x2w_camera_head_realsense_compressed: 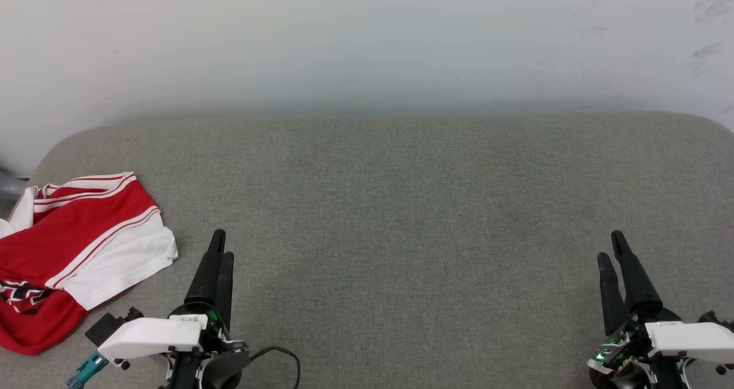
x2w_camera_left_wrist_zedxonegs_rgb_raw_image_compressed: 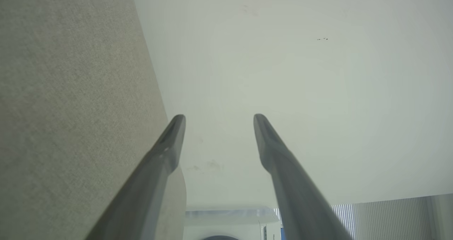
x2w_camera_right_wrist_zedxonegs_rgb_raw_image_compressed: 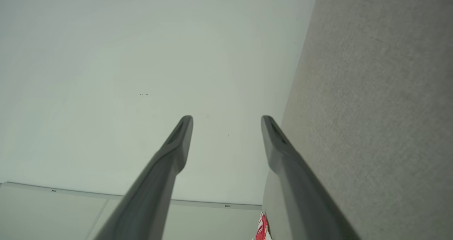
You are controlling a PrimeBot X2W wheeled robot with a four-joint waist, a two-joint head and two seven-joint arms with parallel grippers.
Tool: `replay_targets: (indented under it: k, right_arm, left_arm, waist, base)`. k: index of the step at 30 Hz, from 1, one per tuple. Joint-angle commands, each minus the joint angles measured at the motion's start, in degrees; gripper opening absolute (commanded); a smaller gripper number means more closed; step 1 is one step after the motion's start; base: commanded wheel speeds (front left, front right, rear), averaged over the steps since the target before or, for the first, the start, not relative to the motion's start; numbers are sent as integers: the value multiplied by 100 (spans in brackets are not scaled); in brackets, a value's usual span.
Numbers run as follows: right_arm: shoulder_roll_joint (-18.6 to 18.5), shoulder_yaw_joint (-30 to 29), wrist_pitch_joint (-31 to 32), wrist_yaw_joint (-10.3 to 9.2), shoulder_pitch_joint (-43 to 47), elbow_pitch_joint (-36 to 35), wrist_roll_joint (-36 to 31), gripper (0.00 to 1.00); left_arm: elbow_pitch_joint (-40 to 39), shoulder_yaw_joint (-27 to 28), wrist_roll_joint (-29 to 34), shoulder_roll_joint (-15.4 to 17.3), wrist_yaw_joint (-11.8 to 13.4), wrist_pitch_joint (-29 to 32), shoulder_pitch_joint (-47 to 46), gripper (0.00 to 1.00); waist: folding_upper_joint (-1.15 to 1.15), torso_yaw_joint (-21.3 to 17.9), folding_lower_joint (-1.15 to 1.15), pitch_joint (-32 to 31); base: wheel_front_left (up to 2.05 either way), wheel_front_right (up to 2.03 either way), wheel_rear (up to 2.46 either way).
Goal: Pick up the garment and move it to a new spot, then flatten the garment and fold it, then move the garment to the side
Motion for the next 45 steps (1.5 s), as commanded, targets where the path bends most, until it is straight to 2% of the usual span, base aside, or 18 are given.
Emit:
replay_targets:
  k: [1, 17, 23, 28, 31, 39, 45]
  right_arm:
    - [-13, 22, -42, 0, -67, -159, -24, 100]
    - [-26, 229, -404, 0, 69, -677, -53, 100]
    - [-150, 335, -524, 0, 114, -728, -411, 100]
    - [-276, 450, -621, 0, 115, -744, -1102, 100]
    - [-308, 449, -676, 0, 129, -743, -1658, 100]
    - [-363, 381, -814, 0, 159, -683, -3794, 100]
    - [-302, 306, -851, 0, 207, -695, -4961, 100]
  left_arm:
    - [-157, -40, 32, 21, -2, -36, -54, 100]
    - [-685, -399, 95, 25, -2, -397, 56, 100]
    - [-786, -474, 188, 30, -2, -517, 99, 100]
    - [-893, -397, 713, 37, -2, -613, 103, 100]
    - [-948, -380, 1272, 61, -2, -666, 127, 100]
    - [-847, -214, 3006, 36, -2, -809, 208, 100]
    - [-889, -118, 3938, 18, -2, -906, 243, 100]
  waist:
    - [0, 1, 0, -1]
    - [0, 26, 0, -12]
    - [0, 35, 0, -22]
    - [0, 49, 0, -31]
    - [0, 59, 0, -37]
    - [0, 89, 0, -57]
    - [0, 92, 0, -67]
  base:
    - [0, 0, 0]
    - [0, 0, 0]
    - [0, 0, 0]
    - [0, 0, 0]
    - [0, 0, 0]
    - [0, 0, 0]
    - [0, 0, 0]
